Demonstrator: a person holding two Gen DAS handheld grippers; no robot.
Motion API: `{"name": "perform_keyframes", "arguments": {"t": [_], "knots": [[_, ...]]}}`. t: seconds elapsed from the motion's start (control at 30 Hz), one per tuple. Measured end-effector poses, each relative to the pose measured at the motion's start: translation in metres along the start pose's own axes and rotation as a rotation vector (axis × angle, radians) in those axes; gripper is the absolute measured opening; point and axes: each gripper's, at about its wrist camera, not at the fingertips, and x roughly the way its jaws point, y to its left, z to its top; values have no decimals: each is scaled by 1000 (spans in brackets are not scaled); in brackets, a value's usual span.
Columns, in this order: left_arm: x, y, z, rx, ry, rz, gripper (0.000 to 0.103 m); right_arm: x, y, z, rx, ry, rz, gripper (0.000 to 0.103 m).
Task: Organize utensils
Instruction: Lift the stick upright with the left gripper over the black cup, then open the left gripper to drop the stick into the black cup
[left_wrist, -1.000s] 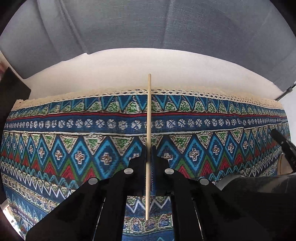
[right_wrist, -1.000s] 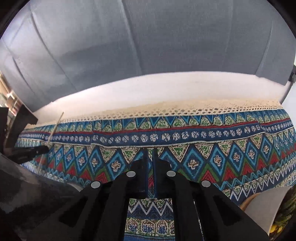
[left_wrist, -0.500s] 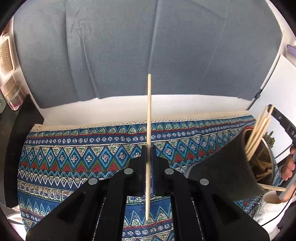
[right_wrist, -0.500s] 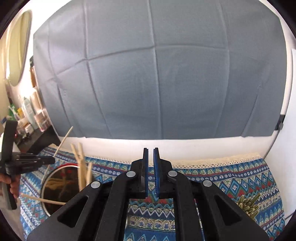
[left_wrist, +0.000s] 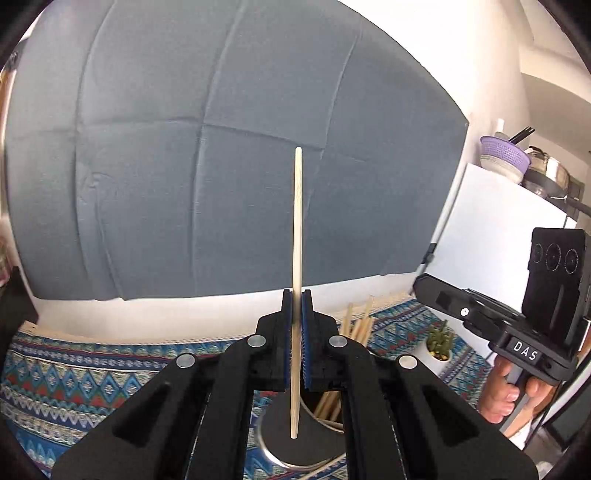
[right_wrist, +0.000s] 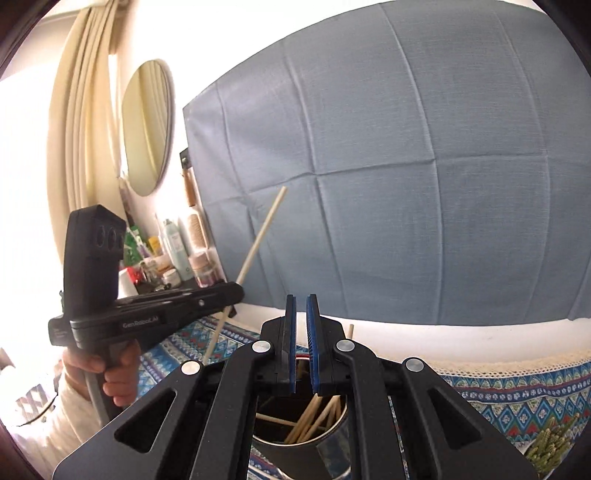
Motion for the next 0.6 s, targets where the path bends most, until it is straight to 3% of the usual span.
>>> {"name": "perform_keyframes", "arguments": {"t": [0.2,0.27,0.33,0.4,0.6], "knots": [[3,3,-12,-28,-157,-151,5,11,4,-4,-32,38,-13,7],[16,10,-20,-15,-191,-154,5,15,5,-6,-43,50,-8,7],[27,9,-30,2,-184,-161,5,19,5,-8,-52,64,-6,7],[35,1,-32,35,-184,-119,5,25,6,-9,-51,78,-32,7],[55,-8,-38,87,-167,-133,5,34,4,-13,-46,119,-51,7]]}}
